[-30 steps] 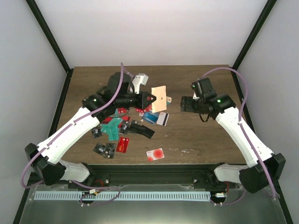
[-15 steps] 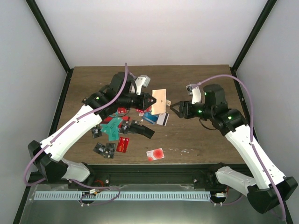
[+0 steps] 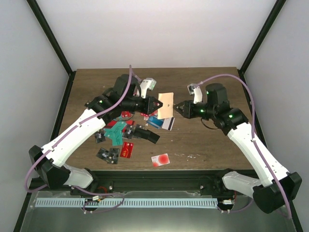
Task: Put the credit cards into the card holder
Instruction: Open the card holder at the center of the board.
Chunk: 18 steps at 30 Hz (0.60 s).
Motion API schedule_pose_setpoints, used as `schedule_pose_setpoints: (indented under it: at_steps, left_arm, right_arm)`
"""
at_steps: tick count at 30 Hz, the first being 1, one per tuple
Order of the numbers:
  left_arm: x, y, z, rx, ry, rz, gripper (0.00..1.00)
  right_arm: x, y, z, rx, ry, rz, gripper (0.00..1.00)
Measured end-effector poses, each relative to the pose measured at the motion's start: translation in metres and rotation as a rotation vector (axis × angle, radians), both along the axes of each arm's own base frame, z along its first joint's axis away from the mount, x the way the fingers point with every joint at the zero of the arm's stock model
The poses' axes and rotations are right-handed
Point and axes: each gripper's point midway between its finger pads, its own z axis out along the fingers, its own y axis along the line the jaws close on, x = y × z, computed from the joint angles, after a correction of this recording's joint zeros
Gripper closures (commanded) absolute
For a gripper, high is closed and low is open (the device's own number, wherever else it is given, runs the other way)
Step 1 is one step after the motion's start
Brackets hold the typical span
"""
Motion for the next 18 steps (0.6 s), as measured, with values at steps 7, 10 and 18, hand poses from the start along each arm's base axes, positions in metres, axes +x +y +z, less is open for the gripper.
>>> schedule_pose_setpoints:
  at_steps: [7,10,18]
  left_arm:
    - [0.000,-0.001,0.002,-0.007,-0.002,-0.005,0.96]
    - [-0.001,-0.002,0.001,-0.011,0.003,-0.010,0.96]
    - [-0.004,-0.009,-0.035,-0.002,0.062,-0.041,0.96]
  right_arm:
    - [0.002,0.001,-0.005,0.002,0.006,0.000,0.99]
    - [0.001,0.000,-0.015,-0.008,0.025,-0.003,0.99]
    - [-0.005,-0.010,-0.044,-0.046,0.098,-0.056,0.99]
